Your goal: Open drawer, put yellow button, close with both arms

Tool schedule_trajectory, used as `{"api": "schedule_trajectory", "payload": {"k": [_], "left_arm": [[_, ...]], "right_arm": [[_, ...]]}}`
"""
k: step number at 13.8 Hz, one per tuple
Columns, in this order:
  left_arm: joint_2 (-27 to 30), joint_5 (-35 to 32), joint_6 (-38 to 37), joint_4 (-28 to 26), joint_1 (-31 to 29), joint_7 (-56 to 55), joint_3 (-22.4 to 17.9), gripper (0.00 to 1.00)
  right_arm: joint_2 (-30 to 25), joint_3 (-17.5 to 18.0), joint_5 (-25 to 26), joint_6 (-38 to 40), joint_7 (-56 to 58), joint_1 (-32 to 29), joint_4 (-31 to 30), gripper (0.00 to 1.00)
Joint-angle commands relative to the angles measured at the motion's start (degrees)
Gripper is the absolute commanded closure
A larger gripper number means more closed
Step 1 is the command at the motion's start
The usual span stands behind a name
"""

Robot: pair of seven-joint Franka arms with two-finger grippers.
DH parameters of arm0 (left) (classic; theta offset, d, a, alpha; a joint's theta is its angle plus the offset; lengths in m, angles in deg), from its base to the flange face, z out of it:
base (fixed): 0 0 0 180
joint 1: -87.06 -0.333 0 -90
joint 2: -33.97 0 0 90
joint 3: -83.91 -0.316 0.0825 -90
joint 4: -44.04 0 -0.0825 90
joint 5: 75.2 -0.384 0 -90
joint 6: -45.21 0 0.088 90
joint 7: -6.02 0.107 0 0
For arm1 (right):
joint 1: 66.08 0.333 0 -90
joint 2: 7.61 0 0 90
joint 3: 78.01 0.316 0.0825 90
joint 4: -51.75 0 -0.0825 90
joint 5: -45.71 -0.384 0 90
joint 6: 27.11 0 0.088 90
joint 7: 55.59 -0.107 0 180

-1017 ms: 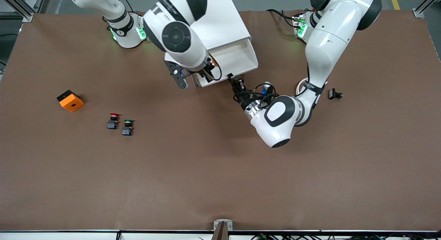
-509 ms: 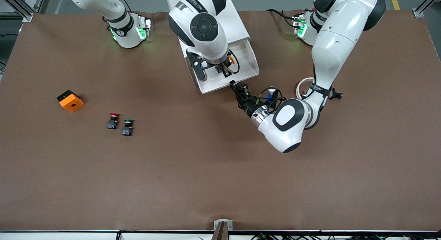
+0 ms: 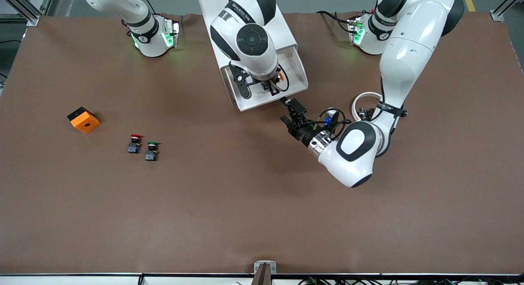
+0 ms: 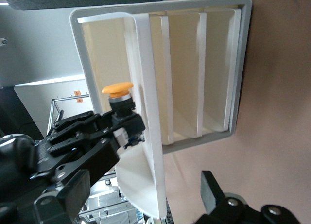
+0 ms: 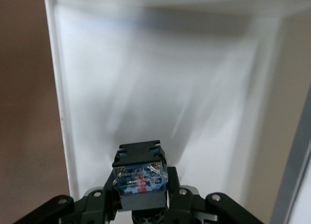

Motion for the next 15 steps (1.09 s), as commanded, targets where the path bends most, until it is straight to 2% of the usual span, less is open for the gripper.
{"api": "schedule_trajectory", "payload": {"k": [1,3,5,7,9,12,15], "left_arm": [[0.8,0.4,-0.3,0.9,-3.4,2.5,-0.2,0.00],[0.8,0.3,-0.3,1.1,-6.1,5.9,-0.3,0.00],[1.0,-0.6,-0.3,1.1,-8.3,18.9,-2.1,0.00],[1.8,-2.9,-0.3,1.3,-7.7,26.4,-5.2,0.00],[3.2,-14.5,0.6,2.7,-6.8,34.7,-4.9,0.00],[4.4,-21.2,4.3,2.8,-6.8,45.4,-5.0,0.00],[5.4,-27.4,6.7,2.6,-5.9,60.3,-4.4,0.00]], "right_arm": [[0.7,-0.5,-0.6,0.5,-0.4,0.6,1.4,0.49],[0.6,-0.5,-0.7,0.5,-0.6,0.8,1.5,0.02],[0.4,-0.5,-0.8,0.7,-0.4,0.8,1.6,0.00],[0.0,-0.5,-0.8,0.9,-0.3,0.4,2.7,0.00],[-0.4,-0.8,-0.7,3.5,-0.4,-0.1,5.4,0.00],[-1.1,-0.8,-1.2,10.4,-0.2,-3.2,10.3,0.00],[-5.3,-0.9,-1.1,14.8,2.5,-6.5,11.8,0.00]]}}
